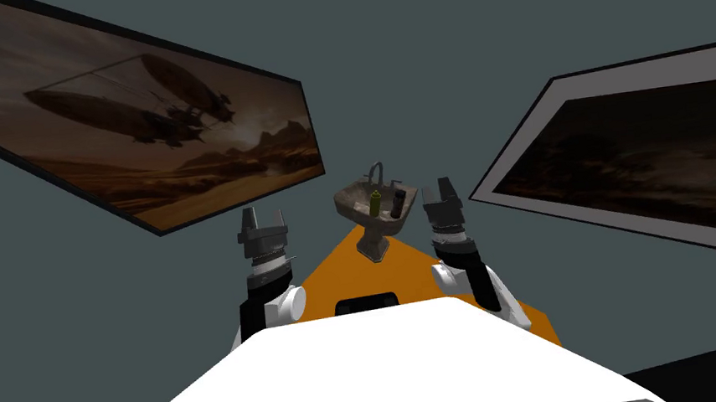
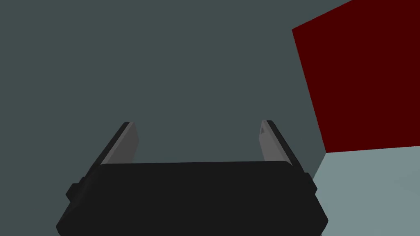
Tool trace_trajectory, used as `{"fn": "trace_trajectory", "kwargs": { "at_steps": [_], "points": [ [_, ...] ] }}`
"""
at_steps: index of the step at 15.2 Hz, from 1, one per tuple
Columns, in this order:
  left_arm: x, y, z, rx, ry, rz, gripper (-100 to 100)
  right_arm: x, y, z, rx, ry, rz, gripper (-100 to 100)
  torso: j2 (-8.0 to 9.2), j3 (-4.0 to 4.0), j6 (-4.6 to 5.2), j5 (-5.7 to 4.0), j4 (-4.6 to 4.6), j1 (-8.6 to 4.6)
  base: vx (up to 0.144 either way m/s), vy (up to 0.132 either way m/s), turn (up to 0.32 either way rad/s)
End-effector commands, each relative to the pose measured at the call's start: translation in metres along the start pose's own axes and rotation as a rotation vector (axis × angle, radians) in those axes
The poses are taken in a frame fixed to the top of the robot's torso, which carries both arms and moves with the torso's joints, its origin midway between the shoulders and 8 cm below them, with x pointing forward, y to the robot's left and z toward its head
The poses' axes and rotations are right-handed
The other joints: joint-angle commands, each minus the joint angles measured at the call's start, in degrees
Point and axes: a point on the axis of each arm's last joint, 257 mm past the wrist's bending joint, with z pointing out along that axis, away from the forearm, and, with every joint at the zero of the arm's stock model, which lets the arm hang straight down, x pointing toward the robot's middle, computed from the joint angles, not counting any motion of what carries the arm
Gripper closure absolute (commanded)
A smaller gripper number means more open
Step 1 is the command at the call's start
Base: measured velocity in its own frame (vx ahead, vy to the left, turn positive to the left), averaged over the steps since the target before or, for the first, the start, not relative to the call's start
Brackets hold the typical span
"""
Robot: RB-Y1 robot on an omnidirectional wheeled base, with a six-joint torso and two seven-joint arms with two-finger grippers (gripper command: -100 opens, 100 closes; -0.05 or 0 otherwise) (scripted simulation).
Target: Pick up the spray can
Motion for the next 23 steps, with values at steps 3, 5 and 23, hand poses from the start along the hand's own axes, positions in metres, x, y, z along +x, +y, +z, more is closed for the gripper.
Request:
{"fn": "trace_trajectory", "kwargs": {
  "at_steps": [3, 5, 23],
  "points": [
    [0.000, 0.000, 0.000, 0.000, 0.000, 0.000, 0, 0.011, -0.022, 0.002, 0.046, 0.017, 0.132, -100, 0.03, 0.01, -0.01, 0.00, 0.00, 0.00, -0.012, -0.118, 0.073],
    [0.000, 0.000, 0.000, 0.000, 0.000, 0.000, 0, 0.023, -0.042, 0.003, 0.091, 0.024, 0.250, -100, 0.02, 0.01, 0.00, -0.01, 0.00, -0.02, 0.010, -0.131, 0.088],
    [0.000, 0.000, 0.000, 0.000, 0.000, 0.000, 0, 0.113, -0.139, -0.003, 0.374, 0.009, 0.910, -100, -0.07, -0.04, 0.00, -0.01, -0.02, -0.01, -0.002, -0.121, 0.080]
  ]
}}
